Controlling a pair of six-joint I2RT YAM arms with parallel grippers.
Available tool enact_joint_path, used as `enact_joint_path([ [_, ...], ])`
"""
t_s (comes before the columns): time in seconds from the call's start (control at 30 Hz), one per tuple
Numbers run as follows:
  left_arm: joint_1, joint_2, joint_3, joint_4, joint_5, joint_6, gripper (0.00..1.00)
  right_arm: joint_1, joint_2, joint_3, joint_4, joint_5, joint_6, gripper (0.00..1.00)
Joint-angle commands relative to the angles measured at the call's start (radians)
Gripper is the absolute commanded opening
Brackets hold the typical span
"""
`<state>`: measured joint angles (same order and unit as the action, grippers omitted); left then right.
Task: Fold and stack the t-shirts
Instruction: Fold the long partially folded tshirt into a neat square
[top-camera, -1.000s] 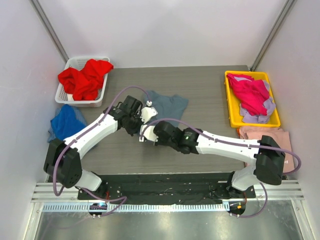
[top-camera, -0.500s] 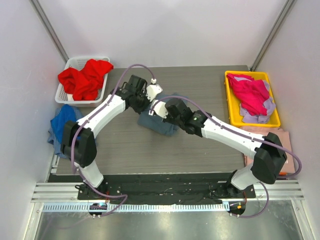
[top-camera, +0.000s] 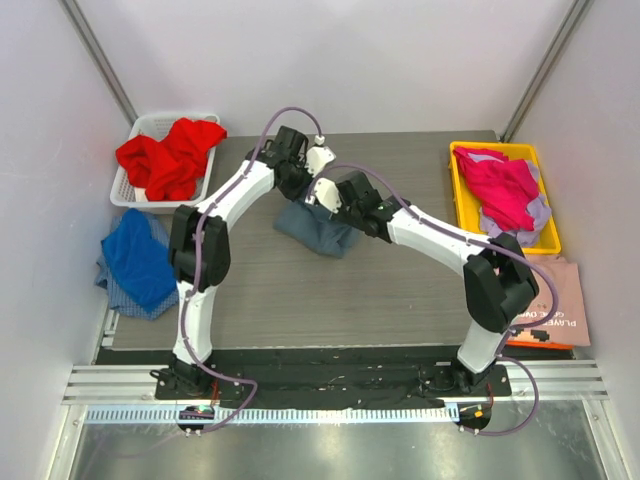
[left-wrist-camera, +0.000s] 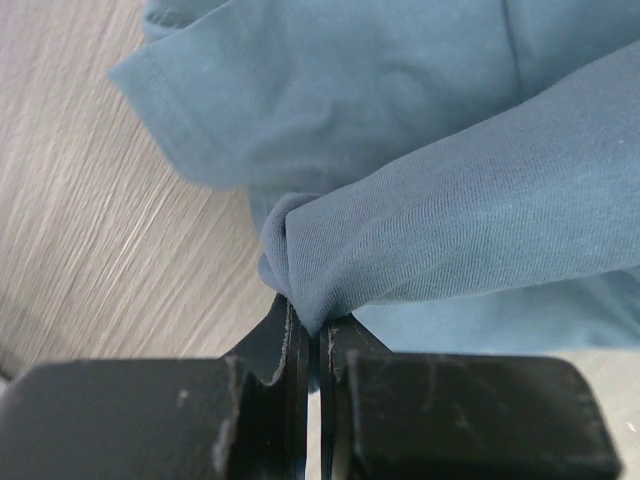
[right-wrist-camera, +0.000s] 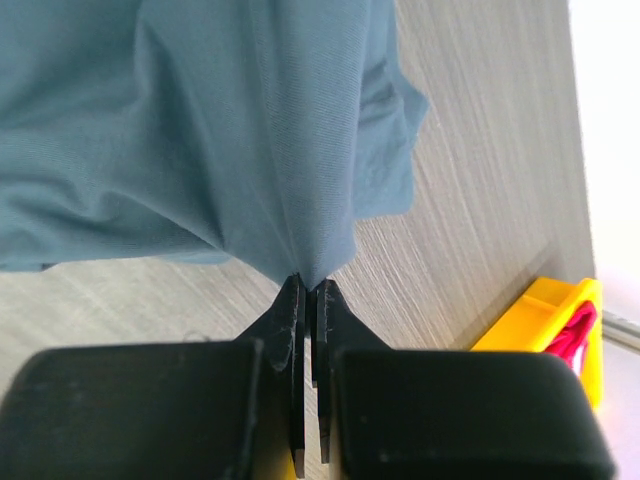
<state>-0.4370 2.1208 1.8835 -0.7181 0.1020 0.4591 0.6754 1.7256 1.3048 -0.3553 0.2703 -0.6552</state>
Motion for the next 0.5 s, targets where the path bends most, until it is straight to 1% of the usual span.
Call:
enact_joint_path([
  [0.0, 0.012, 0.08, 0.115, -0.017, -0.03, 0.03, 0.0, -0.052, 0.044, 0.044, 0.047, -0.017, -0.026, 0.01],
  [0.1, 0.011, 0.142, 0.195, -0.02, -0.042, 0.024, 0.0, -0.08, 0.084, 0.059, 0.053, -0.028, -0.038, 0.01],
  [0.23, 0.012, 0.183, 0.235, 0.06, -0.087, 0.012, 0.01, -0.109, 0.13, 0.074, 0.065, -0.029, -0.053, 0.01],
  [0.27, 0.012, 0.189, 0.241, 0.069, -0.093, 0.012, 0.02, -0.117, 0.135, 0.082, 0.073, -0.031, -0.055, 0.01],
  [0.3, 0.011, 0.209, 0.249, 0.078, -0.093, 0.01, 0.07, -0.122, 0.143, 0.085, 0.073, -0.032, -0.058, 0.01],
  [0.33, 0.011, 0.217, 0.268, 0.091, -0.122, 0.01, 0.09, -0.129, 0.158, 0.09, 0.076, -0.031, -0.069, 0.01],
  [0.47, 0.011, 0.245, 0.282, 0.127, -0.153, 0.007, 0.1, -0.148, 0.193, 0.112, 0.104, -0.008, -0.092, 0.01],
])
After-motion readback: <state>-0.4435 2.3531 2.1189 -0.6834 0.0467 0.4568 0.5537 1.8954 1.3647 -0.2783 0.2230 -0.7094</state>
